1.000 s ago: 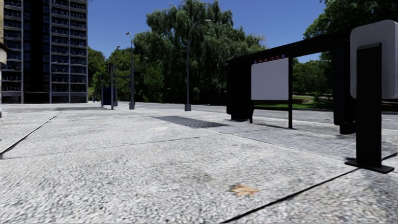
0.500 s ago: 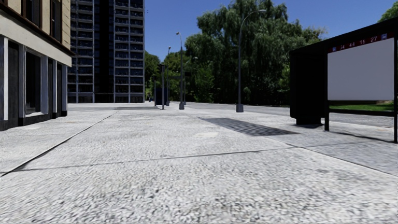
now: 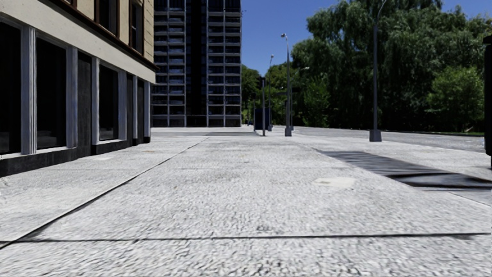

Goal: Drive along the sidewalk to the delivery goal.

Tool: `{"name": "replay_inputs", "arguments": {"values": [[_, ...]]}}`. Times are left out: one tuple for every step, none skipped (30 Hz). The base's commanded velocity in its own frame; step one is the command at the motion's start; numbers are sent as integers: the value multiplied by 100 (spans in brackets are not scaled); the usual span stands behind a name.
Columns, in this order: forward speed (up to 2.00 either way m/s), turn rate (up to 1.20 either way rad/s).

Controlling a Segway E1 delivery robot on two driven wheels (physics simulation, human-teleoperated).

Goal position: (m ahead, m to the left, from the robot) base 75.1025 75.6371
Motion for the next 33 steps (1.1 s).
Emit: {"name": "replay_inputs", "arguments": {"values": [[200, 0], [200, 0], [200, 0], [200, 0], [200, 0], [200, 0], [200, 0], [200, 0], [200, 0], [200, 0], [200, 0], [200, 0], [200, 0], [200, 0], [200, 0], [200, 0], [200, 0], [200, 0], [200, 0], [200, 0], [200, 0], [200, 0], [200, 0], [200, 0], [200, 0], [200, 0], [200, 0], [200, 0], [200, 0], [200, 0], [200, 0], [200, 0], [200, 0]]}}
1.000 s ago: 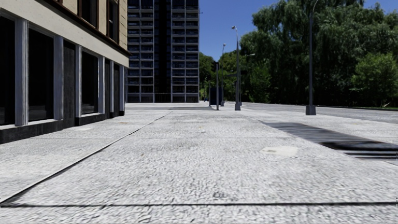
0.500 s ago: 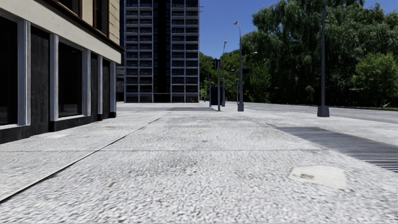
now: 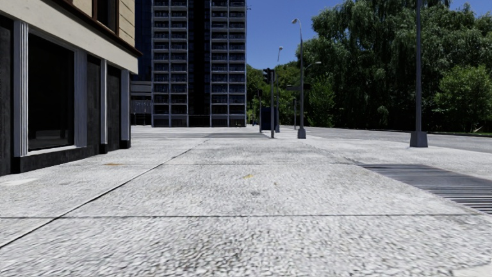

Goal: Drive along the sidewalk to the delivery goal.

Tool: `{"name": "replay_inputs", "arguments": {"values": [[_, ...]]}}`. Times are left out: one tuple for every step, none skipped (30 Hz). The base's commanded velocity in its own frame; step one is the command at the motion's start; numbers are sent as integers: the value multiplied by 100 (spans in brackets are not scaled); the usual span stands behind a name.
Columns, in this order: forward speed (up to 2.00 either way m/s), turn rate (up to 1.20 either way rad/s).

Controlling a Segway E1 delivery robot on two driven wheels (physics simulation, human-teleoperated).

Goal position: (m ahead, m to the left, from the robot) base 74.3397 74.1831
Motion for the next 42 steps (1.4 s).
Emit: {"name": "replay_inputs", "arguments": {"values": [[200, 0], [200, 0], [200, 0], [200, 0], [200, 0], [200, 0], [200, 0], [200, 0], [200, 0], [200, 0], [200, 0], [200, 0], [200, 0], [200, 0], [200, 0], [200, 0], [200, 0], [200, 0], [200, 0], [200, 0], [200, 0], [200, 0], [200, 0], [200, 0], [200, 0], [200, 0], [200, 0], [200, 0], [200, 0], [200, 0], [200, 0], [200, 0], [200, 0], [200, 0], [200, 0], [200, 0], [200, 0], [200, 0], [200, 0], [200, 0], [200, 0], [200, 0]]}}
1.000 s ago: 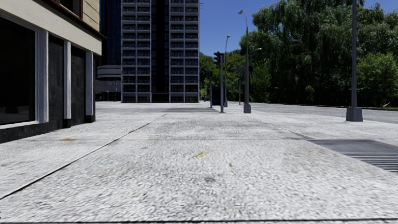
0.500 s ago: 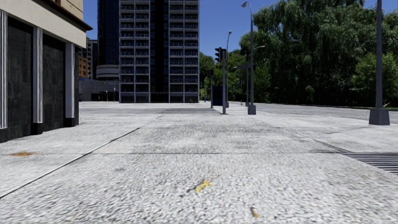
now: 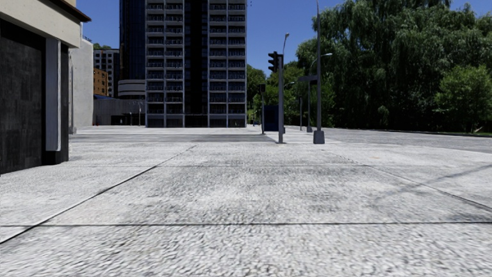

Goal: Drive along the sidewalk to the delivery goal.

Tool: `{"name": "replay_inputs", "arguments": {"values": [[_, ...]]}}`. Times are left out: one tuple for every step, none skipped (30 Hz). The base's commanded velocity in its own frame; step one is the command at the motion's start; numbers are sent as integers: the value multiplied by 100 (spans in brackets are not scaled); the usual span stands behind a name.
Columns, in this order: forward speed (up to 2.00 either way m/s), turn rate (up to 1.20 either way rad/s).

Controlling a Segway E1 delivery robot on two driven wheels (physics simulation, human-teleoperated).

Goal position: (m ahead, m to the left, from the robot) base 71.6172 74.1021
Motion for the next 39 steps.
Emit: {"name": "replay_inputs", "arguments": {"values": [[200, 0], [200, 0], [200, 0], [200, 0], [200, 0], [200, 0], [200, 0], [200, 0], [200, 0], [200, 0], [200, 0], [200, 0], [200, 0], [200, 0], [200, 0], [200, 0], [200, 0], [200, 0], [200, 0], [200, 0], [200, 0], [200, 0], [200, 0], [200, 0], [200, 0], [200, 0], [200, 0], [200, 0], [200, 0], [200, 0], [200, 0], [200, 0], [200, 0], [200, 0], [200, 0], [200, 0], [200, 0], [200, 0], [200, 0]]}}
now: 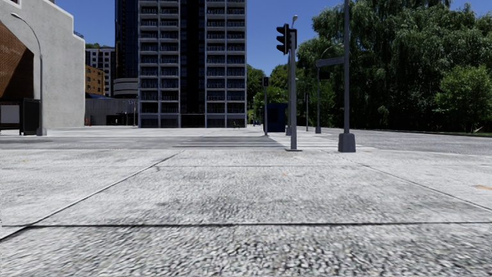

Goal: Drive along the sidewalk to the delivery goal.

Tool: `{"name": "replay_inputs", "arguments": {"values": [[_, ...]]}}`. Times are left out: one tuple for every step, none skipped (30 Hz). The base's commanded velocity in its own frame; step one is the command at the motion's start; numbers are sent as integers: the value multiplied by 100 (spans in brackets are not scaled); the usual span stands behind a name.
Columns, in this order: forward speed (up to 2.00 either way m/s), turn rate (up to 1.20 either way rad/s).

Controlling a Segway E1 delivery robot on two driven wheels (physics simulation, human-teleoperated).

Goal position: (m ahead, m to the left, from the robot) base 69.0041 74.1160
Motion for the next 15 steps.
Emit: {"name": "replay_inputs", "arguments": {"values": [[200, 0], [200, 0], [200, 0], [200, 0], [200, 0], [200, 0], [200, 0], [200, 0], [200, 0], [200, 0], [200, 0], [200, 0], [200, 0], [200, 0], [200, 0]]}}
